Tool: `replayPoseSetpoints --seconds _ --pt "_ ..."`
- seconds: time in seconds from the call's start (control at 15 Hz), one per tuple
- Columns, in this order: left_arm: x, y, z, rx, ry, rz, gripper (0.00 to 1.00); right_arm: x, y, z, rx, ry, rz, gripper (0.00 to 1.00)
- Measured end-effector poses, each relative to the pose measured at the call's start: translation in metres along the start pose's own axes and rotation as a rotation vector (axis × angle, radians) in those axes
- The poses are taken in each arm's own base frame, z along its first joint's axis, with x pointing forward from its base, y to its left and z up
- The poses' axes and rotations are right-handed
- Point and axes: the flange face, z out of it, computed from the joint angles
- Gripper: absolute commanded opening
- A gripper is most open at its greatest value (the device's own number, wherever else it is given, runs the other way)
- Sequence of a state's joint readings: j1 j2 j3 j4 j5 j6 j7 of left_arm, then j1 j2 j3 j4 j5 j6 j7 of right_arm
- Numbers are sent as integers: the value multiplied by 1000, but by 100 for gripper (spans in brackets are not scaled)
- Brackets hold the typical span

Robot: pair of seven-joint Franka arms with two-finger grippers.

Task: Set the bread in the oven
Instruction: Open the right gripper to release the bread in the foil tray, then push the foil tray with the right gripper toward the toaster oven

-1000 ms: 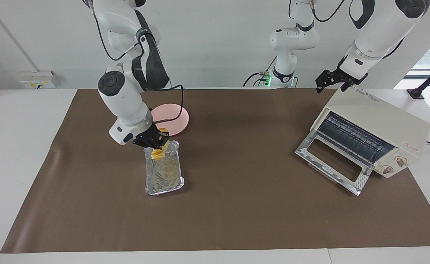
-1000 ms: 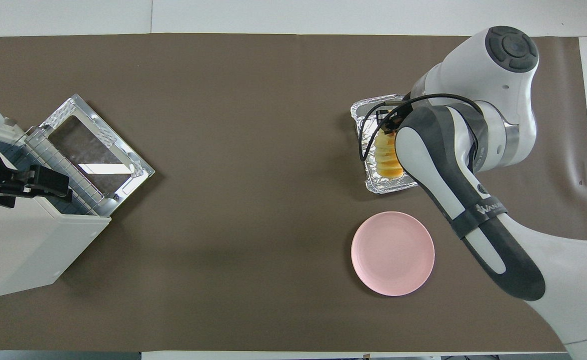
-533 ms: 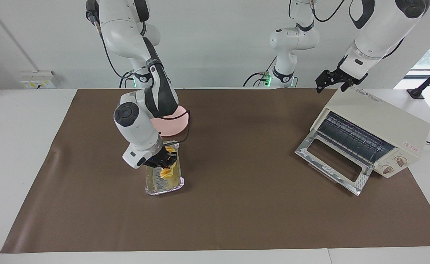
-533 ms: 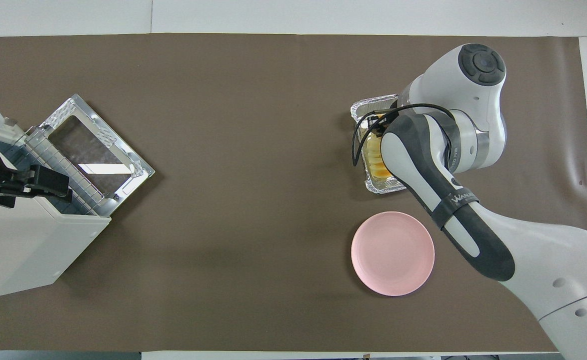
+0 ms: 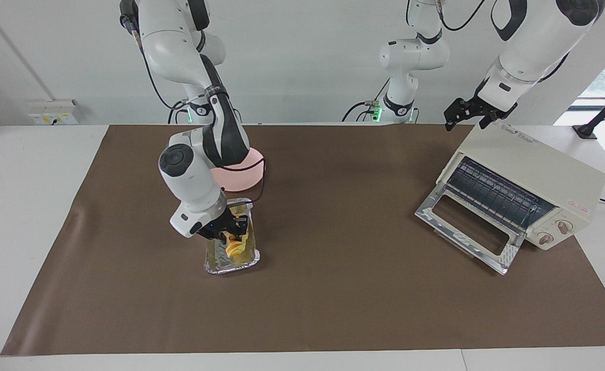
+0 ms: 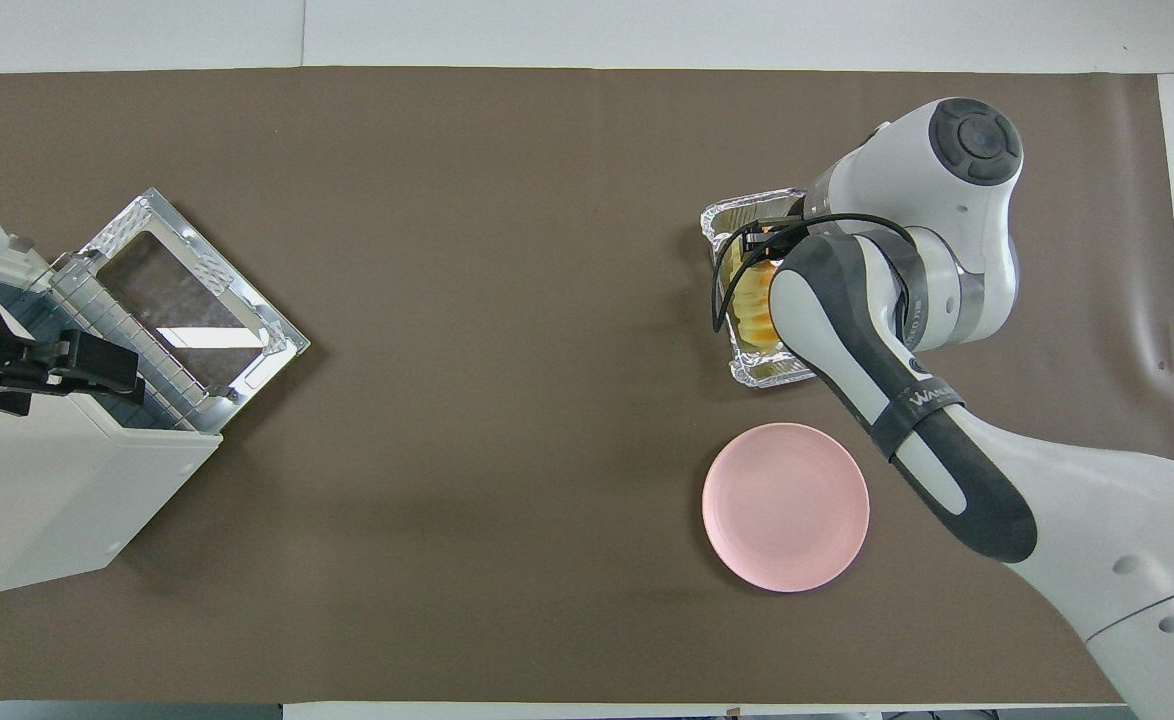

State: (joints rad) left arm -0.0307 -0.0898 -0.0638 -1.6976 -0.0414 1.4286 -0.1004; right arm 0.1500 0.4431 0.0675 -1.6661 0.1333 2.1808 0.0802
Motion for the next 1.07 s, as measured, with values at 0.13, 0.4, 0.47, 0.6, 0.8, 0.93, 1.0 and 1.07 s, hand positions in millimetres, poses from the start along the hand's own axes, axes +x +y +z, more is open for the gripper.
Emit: replayPoseSetpoints --seconds 0.13,0.4,0.47,0.6,0.8,0.93,1.0,1.07 --pt "0 0 0 0 0 0 100 6 14 -14 0 3 -15 100" --pt "0 0 0 0 0 0 100 6 26 -11 -15 -1 -31 100" --pt "0 0 0 0 0 0 100 3 28 -3 -21 3 -37 100" --pt "0 0 0 0 0 0 100 -7 33 21 -28 11 -42 93" --pt "0 0 0 0 0 0 100 -23 41 51 -38 11 -69 27" --pt "0 0 0 0 0 0 100 -24 46 51 -40 14 -77 0" --pt "0 0 0 0 0 0 100 -24 49 50 -40 16 -75 0" --pt "0 0 0 0 0 0 100 -24 50 50 -40 16 -74 0"
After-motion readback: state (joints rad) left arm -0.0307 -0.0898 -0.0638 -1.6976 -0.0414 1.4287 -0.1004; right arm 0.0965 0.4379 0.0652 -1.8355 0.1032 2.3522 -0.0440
